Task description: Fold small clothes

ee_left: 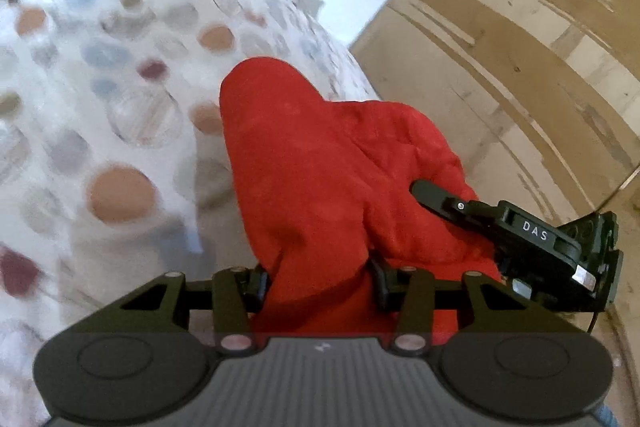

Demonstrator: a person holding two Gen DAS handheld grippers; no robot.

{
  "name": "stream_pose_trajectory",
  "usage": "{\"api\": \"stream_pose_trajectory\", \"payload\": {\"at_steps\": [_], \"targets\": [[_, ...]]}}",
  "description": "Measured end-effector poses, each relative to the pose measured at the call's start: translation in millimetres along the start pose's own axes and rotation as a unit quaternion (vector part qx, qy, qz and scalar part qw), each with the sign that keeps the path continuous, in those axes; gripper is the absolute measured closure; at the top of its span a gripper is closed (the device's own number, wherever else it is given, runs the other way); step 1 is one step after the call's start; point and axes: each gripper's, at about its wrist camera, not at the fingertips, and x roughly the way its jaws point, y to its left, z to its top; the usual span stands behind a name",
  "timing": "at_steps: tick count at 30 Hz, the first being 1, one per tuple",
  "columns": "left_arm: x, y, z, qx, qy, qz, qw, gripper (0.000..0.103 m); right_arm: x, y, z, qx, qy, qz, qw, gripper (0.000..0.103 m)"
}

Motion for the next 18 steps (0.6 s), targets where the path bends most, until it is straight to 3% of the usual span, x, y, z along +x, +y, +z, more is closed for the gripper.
{"api": "stream_pose_trajectory", "payload": {"at_steps": [5, 11, 13, 18], "targets": [[-27, 33, 24, 0.011, -0.017, 0.056, 0.9982, 0.052, 68, 23, -2, 0.004, 0.012, 0.024, 1.0, 0.066], [-15, 83, 5, 0.004, -0.01, 0.115, 0.9933, 0.044, 142, 27, -25, -0.017, 0.055, -0.009, 0.998, 0.067], [-16, 90, -7, 0.008, -0.036, 0.123, 0.9917, 0.036, 148, 26, -33, -0.036, 0.052, -0.022, 0.998, 0.067], [-12, 88, -17, 0.009, -0.053, 0.122, 0.9911, 0.03, 144, 11, -39, -0.036, 0.048, -0.024, 0.998, 0.064]]}}
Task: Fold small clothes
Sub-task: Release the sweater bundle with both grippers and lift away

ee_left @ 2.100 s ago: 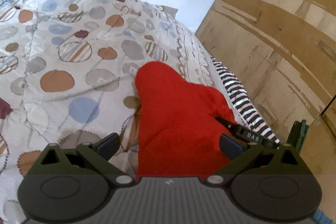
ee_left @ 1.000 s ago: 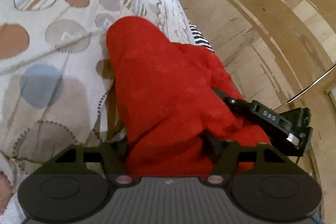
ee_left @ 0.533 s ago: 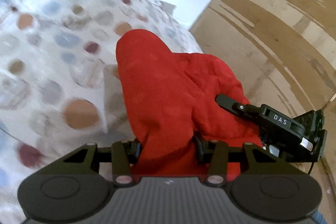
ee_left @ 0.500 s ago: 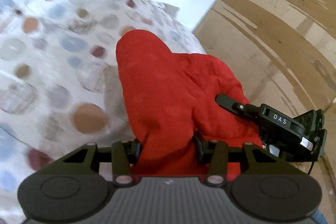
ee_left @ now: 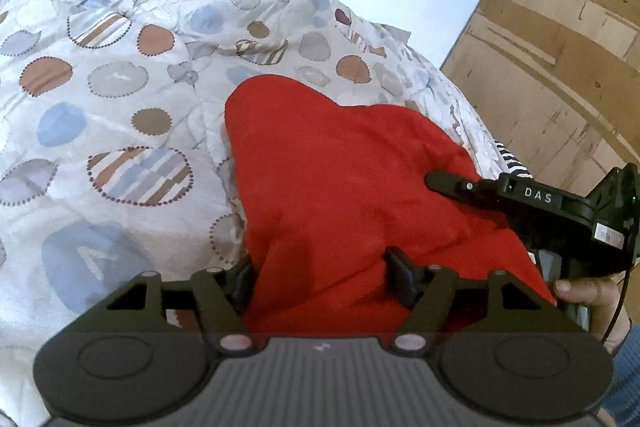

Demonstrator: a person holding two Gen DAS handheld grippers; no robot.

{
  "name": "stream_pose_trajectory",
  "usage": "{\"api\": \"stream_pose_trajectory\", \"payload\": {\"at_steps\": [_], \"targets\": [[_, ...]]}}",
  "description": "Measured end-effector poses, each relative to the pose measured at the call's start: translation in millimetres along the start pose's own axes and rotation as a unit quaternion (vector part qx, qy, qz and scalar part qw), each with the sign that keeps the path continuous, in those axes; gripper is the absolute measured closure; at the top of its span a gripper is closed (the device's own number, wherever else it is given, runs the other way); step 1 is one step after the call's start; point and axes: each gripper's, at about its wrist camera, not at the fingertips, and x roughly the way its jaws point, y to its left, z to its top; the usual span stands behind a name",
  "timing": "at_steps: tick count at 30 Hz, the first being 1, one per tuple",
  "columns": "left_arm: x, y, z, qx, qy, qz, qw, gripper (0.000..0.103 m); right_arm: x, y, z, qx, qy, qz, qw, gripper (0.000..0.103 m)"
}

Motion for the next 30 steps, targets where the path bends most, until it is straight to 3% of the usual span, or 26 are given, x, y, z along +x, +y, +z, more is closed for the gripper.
{"api": "stream_pose_trajectory", "payload": {"at_steps": [5, 7, 11, 12, 20, 30], "targets": [[-8, -11, 0, 0.028, -0.008, 0.03, 0.9991, 0.026, -6, 3, 0, -0.012, -0.006, -0.013, 1.0, 0.056], [-11, -17, 2, 0.031, -0.011, 0.05, 0.9982, 0.017, -11, 8, 0, -0.022, -0.012, -0.02, 0.999, 0.054], [-25, -27, 1, 0.025, -0.026, 0.082, 0.996, 0.005, -32, 23, -3, -0.05, -0.033, -0.037, 0.998, 0.03], [-30, -30, 1, 0.022, -0.034, 0.087, 0.9954, 0.002, -39, 28, -5, -0.063, -0.04, -0.041, 0.996, 0.029], [-96, -65, -19, 0.041, -0.093, 0.111, 0.9886, 0.001, -122, 75, -35, -0.143, -0.108, -0.058, 0.982, 0.0], [-197, -103, -84, 0.065, -0.159, 0.151, 0.9735, 0.001, -233, 127, -111, -0.216, -0.162, -0.07, 0.96, 0.0]]}}
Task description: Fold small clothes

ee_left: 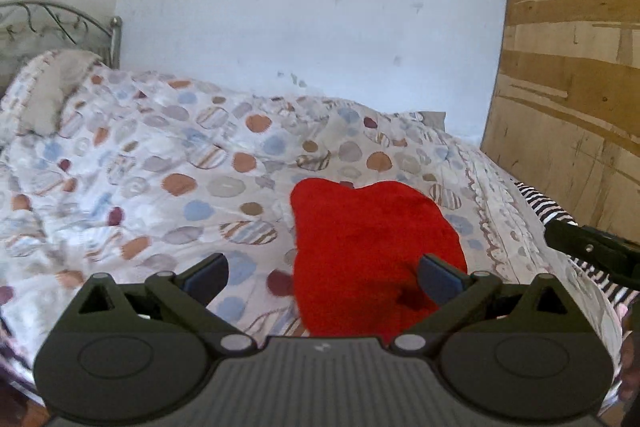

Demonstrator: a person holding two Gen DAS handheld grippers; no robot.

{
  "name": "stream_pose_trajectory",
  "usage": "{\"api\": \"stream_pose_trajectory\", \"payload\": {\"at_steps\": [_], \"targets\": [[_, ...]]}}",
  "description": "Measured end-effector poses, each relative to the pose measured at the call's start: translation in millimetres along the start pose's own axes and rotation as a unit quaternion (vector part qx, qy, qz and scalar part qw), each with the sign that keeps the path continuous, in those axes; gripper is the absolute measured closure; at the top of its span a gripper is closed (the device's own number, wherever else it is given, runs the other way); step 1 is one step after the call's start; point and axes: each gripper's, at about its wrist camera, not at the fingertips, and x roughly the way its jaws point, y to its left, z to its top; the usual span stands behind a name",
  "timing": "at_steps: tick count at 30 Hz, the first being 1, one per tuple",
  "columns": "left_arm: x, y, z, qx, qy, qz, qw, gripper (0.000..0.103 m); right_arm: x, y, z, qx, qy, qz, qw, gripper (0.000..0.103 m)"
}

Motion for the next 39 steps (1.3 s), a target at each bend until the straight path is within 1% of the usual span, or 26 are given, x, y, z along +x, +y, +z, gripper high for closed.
{"api": "stream_pose_trajectory", "payload": {"at_steps": [3, 6, 9, 12, 16, 20, 25, 31, 39], "targets": [[-33, 2, -17, 0.001, -0.011, 0.0, 0.9999, 0.001, -34, 14, -13, -0.013, -0.015, -0.009, 1.0, 0.0], [-57, 4, -35, 0.002, -0.009, -0.004, 1.0, 0.001, -65, 24, -28, -0.021, -0.021, -0.019, 0.999, 0.0], [-74, 6, -54, 0.011, -0.012, 0.0, 0.9999, 0.001, -88, 33, -44, -0.033, -0.024, -0.033, 0.999, 0.0], [-85, 6, -71, 0.016, -0.012, 0.01, 0.9997, 0.001, -102, 36, -60, -0.027, -0.024, -0.039, 0.999, 0.0], [-90, 12, -89, 0.004, -0.012, 0.011, 0.9999, 0.0, -109, 40, -84, -0.039, -0.001, -0.034, 0.999, 0.0], [-89, 14, -100, 0.014, -0.005, 0.022, 0.9997, 0.0, -110, 43, -100, -0.046, 0.017, -0.034, 0.998, 0.0], [-90, 15, -104, 0.015, -0.001, 0.024, 0.9996, 0.001, -109, 45, -103, -0.035, 0.016, -0.035, 0.999, 0.0], [-90, 16, -105, 0.012, 0.0, 0.025, 0.9996, 0.001, -109, 45, -99, -0.036, 0.007, -0.034, 0.999, 0.0], [-91, 17, -103, 0.009, 0.0, 0.028, 0.9996, 0.001, -108, 45, -98, -0.037, 0.008, -0.034, 0.999, 0.0]]}}
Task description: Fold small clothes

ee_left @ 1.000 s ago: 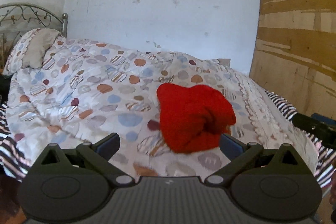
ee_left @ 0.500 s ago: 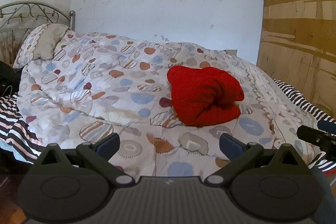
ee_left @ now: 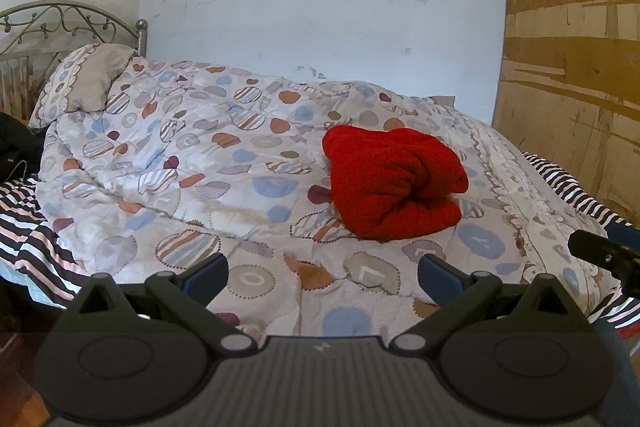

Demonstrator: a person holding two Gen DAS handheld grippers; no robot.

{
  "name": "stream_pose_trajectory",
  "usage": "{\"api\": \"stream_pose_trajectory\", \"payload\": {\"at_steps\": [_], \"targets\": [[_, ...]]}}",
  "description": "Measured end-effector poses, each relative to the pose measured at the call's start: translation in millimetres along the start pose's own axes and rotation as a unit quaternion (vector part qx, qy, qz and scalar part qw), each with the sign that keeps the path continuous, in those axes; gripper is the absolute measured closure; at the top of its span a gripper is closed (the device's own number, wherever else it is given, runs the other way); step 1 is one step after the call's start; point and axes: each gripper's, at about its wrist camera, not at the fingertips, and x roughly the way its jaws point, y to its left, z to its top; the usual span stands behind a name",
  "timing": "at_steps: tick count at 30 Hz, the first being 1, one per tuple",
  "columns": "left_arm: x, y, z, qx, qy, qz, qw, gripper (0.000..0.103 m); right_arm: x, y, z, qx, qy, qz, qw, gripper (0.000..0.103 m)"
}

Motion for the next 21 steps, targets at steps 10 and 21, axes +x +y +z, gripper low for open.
{"api": "stream_pose_trajectory", "payload": {"at_steps": [10, 21], "targets": [[-0.1, 1.1, -0.6, 0.0, 0.002, -0.001, 1.0, 0.001, -1.0, -1.0, 0.0, -0.002, -0.003, -0.002, 1.0, 0.0], [-0.1, 1.1, -0.8, 0.0, 0.001, -0.001, 1.0, 0.001, -0.9, -0.6, 0.1, -0.001, -0.002, -0.003, 1.0, 0.0]]}}
